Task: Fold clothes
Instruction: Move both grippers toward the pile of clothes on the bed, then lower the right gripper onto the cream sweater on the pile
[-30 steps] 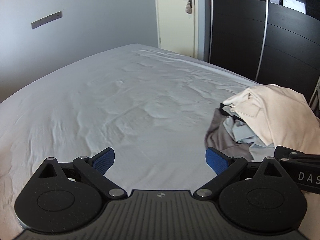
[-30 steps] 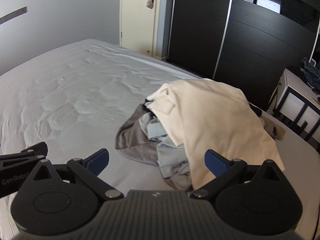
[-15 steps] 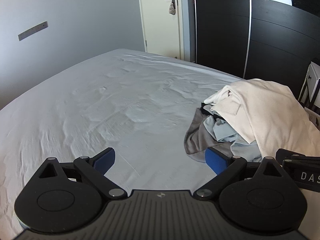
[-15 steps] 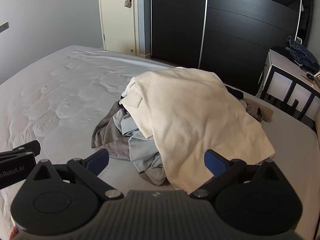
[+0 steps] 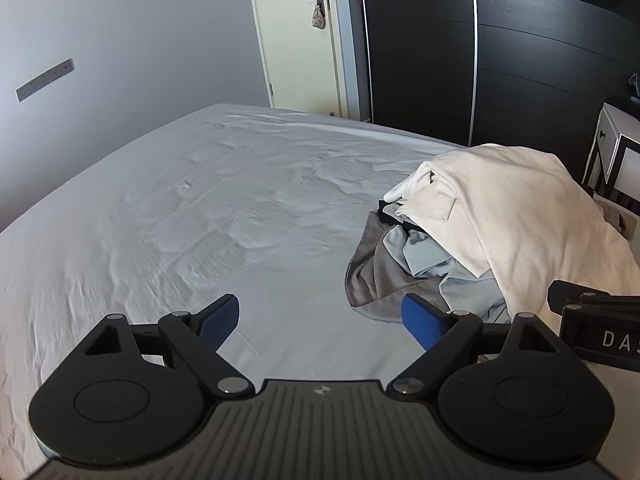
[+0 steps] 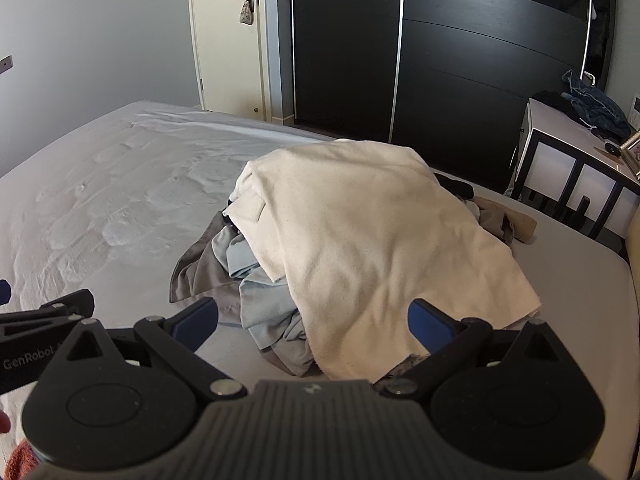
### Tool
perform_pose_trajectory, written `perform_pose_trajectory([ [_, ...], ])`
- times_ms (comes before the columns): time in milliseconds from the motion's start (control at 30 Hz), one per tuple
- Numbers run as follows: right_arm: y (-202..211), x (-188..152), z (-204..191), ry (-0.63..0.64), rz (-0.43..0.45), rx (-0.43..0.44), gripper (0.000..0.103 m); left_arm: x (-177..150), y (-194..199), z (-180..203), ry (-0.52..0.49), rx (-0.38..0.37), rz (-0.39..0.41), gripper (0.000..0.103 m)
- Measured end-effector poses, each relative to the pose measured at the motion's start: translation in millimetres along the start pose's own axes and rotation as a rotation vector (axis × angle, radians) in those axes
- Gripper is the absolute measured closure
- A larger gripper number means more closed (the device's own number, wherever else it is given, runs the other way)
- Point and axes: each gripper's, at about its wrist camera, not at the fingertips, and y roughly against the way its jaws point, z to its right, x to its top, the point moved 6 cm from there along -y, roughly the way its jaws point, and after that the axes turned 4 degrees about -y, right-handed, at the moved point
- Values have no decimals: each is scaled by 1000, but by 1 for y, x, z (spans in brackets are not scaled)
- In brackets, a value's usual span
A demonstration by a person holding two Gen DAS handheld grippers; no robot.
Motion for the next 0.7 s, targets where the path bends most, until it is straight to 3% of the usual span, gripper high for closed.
perform_pose_trajectory([
  [700,-5,-7,1,25,-16,9,1,-3,-7,5,-12,-2,-33,0],
])
